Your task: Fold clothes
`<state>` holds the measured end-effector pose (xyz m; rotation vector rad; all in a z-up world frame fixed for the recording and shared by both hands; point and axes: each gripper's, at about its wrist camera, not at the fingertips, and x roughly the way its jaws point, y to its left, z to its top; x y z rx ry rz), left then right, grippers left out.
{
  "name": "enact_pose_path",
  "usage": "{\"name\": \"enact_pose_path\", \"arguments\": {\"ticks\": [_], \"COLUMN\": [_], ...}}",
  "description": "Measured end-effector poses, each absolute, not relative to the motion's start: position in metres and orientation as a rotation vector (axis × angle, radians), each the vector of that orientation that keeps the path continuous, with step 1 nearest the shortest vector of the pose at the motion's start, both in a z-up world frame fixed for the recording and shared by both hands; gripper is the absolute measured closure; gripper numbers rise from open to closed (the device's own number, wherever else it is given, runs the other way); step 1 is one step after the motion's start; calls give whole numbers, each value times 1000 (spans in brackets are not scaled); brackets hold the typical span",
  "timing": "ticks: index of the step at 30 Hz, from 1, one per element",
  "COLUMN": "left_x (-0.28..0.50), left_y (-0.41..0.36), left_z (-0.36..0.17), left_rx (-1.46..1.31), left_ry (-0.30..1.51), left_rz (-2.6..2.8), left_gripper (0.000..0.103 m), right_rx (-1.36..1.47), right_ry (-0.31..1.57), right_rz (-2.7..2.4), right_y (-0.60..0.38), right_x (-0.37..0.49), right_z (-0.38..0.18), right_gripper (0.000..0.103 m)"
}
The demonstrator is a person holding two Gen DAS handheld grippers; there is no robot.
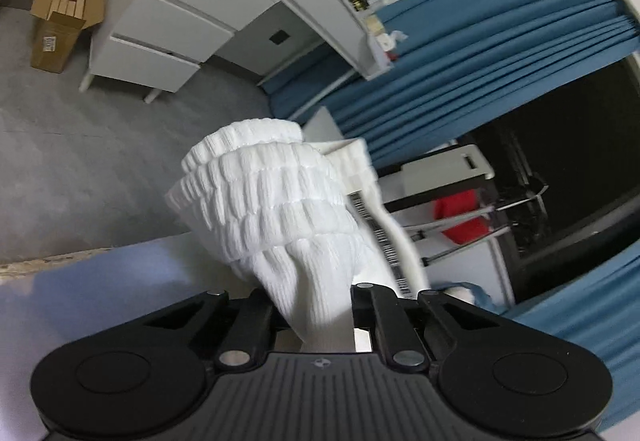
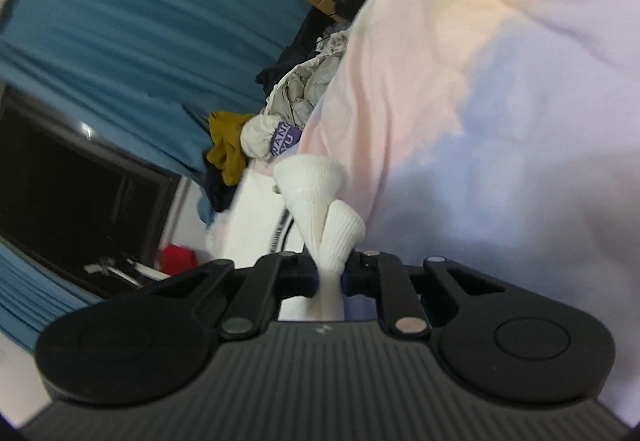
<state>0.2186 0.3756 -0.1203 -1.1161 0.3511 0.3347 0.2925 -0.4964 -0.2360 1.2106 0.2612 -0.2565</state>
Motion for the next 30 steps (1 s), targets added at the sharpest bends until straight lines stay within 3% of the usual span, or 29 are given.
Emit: {"name": "enact_pose_path", "arguments": {"ticks": [11,19,24,27,30], "left_x": [96,14,-12,-28,-40], "left_y": [374,375,374,367,354], "left_z": [-51,-98,-106,-100,-86], "left_rx": [-1043,-1056,-1051,-1017,-944], "left_ry": [425,553,575,595,615], "left_rz": [295,287,266,269,292], "left_gripper": [93,92,77,75,61], "right_rx": [1331,1323,1336,1333,1315], "right_ry": [318,395,435,452,462], "right_rz": [-271,-308,-337,-336,-329], "right_y": [-525,-541,-543,-545,-546], "right_x": [187,158,159,159,160], "right_z": [-220,-241,-260,-266,-267], "right_gripper": [90,90,90,90,90]}}
